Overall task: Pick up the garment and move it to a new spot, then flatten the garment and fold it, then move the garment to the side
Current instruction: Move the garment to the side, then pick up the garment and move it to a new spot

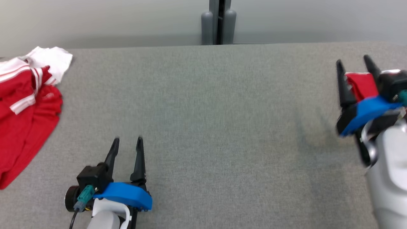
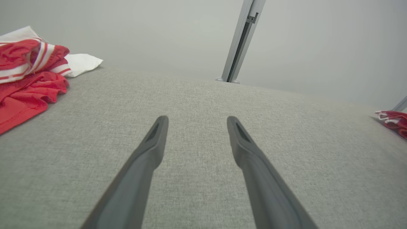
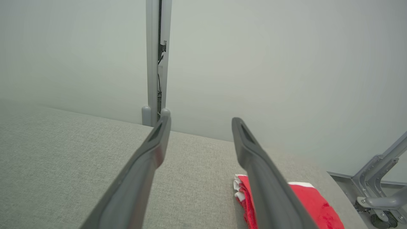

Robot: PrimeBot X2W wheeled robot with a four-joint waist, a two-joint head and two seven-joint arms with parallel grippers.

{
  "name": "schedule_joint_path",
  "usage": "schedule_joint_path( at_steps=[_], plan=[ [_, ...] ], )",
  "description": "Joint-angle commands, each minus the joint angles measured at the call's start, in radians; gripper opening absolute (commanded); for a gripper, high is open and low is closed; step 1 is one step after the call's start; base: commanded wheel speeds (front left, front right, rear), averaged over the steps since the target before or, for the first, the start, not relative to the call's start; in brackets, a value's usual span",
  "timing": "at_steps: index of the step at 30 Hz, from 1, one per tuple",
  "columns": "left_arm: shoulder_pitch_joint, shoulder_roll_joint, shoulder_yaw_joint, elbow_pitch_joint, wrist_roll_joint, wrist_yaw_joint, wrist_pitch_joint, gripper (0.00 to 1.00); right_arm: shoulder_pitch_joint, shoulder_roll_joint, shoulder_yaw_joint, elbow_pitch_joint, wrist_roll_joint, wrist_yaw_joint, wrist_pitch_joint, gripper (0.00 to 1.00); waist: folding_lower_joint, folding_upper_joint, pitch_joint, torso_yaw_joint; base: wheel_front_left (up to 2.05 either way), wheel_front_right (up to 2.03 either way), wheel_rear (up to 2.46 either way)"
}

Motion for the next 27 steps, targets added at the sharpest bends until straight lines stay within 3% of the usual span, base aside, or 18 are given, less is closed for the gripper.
schedule_joint_path(
  at_steps=[1, 3, 8, 15, 27],
  plan=[
    [0.022, 0.001, 0.012, 0.010, -0.005, 0.004, -0.005, 1.00, 0.047, 0.036, -0.008, -0.012, -0.027, 0.000, -0.019, 1.00, 0.0002, 0.0000, -0.038, -0.015, 0.00, 0.00, 0.00],
    [0.049, -0.001, 0.032, 0.020, -0.016, 0.008, -0.005, 1.00, 0.128, 0.113, -0.019, -0.026, -0.059, 0.000, -0.057, 1.00, 0.0002, 0.0000, -0.078, -0.006, 0.00, 0.00, 0.00],
    [0.111, -0.007, 0.059, 0.008, -0.015, 0.015, -0.006, 1.00, 0.287, 0.194, -0.014, -0.075, -0.117, 0.000, -0.100, 1.00, 0.0002, 0.0000, -0.128, 0.005, 0.00, 0.00, 0.00],
    [0.187, -0.016, 0.077, -0.033, -0.007, 0.018, -0.006, 1.00, 0.465, 0.204, 0.063, -0.139, 0.032, 0.000, -0.122, 1.00, 0.0002, 0.0000, -0.156, 0.014, 0.00, 0.00, 0.00],
    [0.212, -0.026, 0.070, -0.056, -0.001, 0.021, -0.006, 1.00, 0.491, 0.204, 0.077, -0.148, 0.048, 0.000, -0.136, 1.00, 0.0002, 0.0000, -0.156, 0.030, 0.00, 0.00, 0.00]
  ],
)
